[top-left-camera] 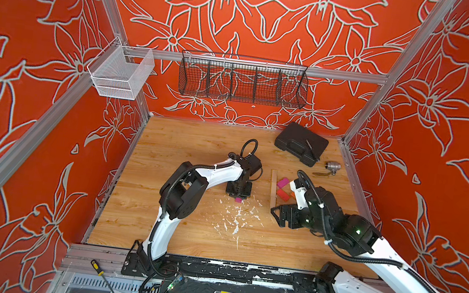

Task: Assemble the letter k with building blocks
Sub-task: Assemble the building block at the center of the board.

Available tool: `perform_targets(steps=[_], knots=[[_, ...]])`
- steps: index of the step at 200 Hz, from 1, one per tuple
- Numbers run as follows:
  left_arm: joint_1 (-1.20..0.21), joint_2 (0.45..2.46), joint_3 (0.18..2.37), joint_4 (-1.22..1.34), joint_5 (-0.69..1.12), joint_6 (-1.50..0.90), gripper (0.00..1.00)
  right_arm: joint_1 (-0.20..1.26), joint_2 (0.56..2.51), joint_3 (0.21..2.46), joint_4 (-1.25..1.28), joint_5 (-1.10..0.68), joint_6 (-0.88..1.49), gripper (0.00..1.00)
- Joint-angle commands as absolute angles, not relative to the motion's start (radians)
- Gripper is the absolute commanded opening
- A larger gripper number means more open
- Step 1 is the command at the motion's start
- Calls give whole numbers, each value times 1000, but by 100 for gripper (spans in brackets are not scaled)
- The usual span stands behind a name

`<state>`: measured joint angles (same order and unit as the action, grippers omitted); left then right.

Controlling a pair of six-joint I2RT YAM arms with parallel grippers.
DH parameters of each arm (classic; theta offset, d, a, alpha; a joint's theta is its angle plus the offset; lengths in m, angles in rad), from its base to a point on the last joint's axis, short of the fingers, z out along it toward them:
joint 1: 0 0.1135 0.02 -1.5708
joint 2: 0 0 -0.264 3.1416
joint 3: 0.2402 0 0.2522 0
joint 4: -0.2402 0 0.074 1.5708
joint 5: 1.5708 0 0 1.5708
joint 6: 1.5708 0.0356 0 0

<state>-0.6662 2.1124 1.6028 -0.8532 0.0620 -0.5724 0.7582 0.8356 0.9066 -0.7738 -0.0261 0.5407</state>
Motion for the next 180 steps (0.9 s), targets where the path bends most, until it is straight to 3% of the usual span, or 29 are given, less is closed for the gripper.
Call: perform_targets(steps=[1,114,161,180], knots=[[-657,2143,1618,-877,38,-570,33,755,832,898,-782,-25,557,94],[-657,2106,1613,-878,44,-567,49,754,836,902,-778,-24,563,94],[-657,1909,1534,-789,94,-557,56,743,854,952,-882,211,677,94],[-657,1801,1491,-743,115,-533,57,705,884,978,-915,229,677,94]])
